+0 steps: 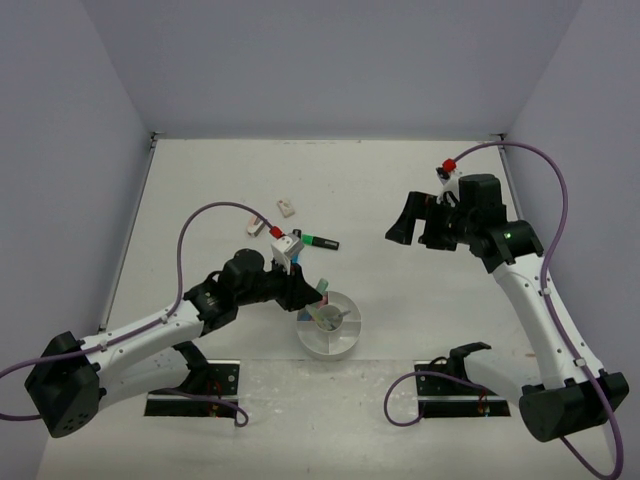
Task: Sort the stationery into containers
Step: Place the pen in the storage box.
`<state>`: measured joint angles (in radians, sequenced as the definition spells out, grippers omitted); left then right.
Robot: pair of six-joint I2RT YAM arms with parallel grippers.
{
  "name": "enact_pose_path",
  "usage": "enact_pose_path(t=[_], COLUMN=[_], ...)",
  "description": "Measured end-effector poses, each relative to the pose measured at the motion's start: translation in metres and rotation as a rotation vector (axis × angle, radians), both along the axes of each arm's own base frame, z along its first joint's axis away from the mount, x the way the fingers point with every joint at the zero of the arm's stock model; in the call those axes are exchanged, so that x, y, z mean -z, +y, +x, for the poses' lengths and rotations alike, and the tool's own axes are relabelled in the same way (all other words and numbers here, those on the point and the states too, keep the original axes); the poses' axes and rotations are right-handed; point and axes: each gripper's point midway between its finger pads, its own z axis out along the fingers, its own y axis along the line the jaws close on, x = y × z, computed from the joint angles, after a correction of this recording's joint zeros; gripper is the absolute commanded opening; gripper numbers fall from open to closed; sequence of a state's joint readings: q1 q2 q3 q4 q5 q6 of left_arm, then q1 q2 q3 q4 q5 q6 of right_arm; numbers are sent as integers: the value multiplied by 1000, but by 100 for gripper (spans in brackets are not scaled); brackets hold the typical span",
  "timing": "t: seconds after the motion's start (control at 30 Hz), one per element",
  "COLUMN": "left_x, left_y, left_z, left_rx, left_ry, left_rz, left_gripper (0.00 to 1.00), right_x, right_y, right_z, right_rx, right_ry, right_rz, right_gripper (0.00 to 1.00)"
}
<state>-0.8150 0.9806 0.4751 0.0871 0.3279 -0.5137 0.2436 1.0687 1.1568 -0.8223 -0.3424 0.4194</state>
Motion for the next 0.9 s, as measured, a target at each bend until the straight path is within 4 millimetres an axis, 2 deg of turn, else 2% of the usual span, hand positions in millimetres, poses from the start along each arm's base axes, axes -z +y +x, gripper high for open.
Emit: enact_pose_path(t=[0.23,0.4,0.5,0.57,0.63,0.73,0.8,0.9], left_x=[1,5,8,8,2,-16,-31,-42], left_y=[0,2,6,9,10,15,20,29], left_z=[-1,-1,0,5,16,42,64,103], left_rx=[0,-5,-20,-52,-98,-219,-314,-438], left_ry=[3,8,15,24,21,-4,-21,15], left_rz=[6,21,47,81,113,175,212,275], left_gripper=[48,52,60,60,66,66,66,66], right_x=[-2,-9,-11,-11,-10,-9,-8,-7], right_y=[0,2,2,3,3,3,4,4], right_z=[2,6,9,10,11,13,14,16], right_rx=[1,4,4,4,4,4,4,5], right_ry=[-3,-13,-14,-13,-9,-2,3,8], right_rz=[2,7,8,7,6,4,3,2], right_gripper=[99,99,99,99,99,99,99,99])
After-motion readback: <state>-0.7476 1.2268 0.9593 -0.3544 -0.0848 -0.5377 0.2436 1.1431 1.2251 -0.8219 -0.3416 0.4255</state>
